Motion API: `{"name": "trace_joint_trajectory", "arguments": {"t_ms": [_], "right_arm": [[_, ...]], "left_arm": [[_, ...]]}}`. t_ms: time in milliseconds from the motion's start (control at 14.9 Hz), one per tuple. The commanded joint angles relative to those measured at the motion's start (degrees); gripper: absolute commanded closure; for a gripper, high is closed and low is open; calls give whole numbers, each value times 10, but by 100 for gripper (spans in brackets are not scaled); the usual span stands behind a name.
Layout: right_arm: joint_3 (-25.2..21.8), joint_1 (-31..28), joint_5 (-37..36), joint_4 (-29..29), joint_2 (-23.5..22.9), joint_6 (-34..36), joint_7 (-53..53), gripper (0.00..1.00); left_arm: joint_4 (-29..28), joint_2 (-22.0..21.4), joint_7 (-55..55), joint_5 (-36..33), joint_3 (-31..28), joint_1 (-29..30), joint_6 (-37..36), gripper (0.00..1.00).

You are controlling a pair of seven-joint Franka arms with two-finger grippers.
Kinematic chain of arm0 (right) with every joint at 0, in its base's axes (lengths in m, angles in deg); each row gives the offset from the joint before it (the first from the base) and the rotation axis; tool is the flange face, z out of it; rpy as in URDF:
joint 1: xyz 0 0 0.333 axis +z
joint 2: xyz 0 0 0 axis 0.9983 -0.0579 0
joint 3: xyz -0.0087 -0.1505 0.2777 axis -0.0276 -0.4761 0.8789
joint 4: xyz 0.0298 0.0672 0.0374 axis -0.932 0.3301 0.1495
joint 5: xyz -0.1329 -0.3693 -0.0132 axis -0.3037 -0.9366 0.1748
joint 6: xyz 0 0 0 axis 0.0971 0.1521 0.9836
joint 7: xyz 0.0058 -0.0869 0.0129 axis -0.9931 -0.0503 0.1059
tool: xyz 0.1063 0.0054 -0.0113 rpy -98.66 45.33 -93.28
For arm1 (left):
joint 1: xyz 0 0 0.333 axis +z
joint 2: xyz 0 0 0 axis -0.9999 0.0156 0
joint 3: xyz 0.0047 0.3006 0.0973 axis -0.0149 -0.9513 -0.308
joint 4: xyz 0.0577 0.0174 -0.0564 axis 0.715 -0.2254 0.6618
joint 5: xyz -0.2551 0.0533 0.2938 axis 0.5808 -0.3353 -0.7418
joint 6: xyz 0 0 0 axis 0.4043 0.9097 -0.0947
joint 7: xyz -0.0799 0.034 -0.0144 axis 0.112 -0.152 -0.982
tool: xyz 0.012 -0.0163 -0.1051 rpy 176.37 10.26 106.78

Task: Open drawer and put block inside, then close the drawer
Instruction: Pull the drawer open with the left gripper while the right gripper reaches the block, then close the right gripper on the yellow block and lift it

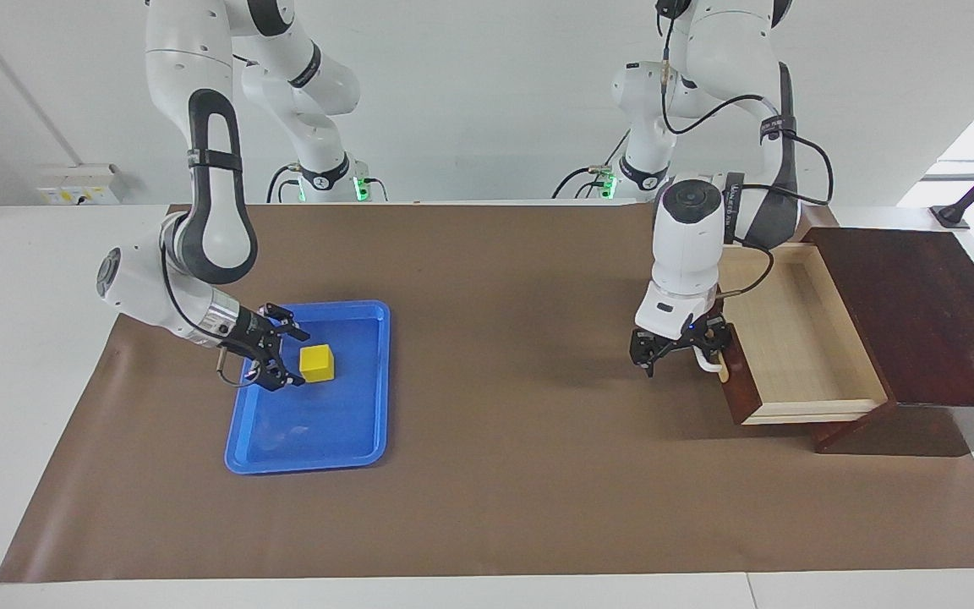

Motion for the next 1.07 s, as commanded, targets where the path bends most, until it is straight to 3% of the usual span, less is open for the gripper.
{"name": "trace_joint_trajectory", "arguments": {"t_ms": [0,134,402,469,603,737,871,1004], "right_arm": [[1,-1,17,13,7,-12,35,3],[1,-1,17,16,8,-11,36,9],[1,-2,17,16,8,-6,57,42],[1,-2,17,16,8,-5,57,58],[1,-2,17,15,8,-1,65,100],[0,-1,16,3,8,12,72,100],[1,4,5,-39,5,60,69,100],[0,20,4,-68,5,101,61,100]], "left_arm": [[21,4,-8,18,-4,11,-34,0],[56,5,-7,18,-3,11,-76,0],[67,4,-11,18,-4,4,-95,0],[69,4,-8,18,-3,7,-95,0],[82,4,-13,38,-2,9,-99,0],[132,10,-15,90,-4,5,-145,0],[186,26,-35,99,-3,3,-195,0],[204,30,-103,113,-2,2,-216,0]]}}
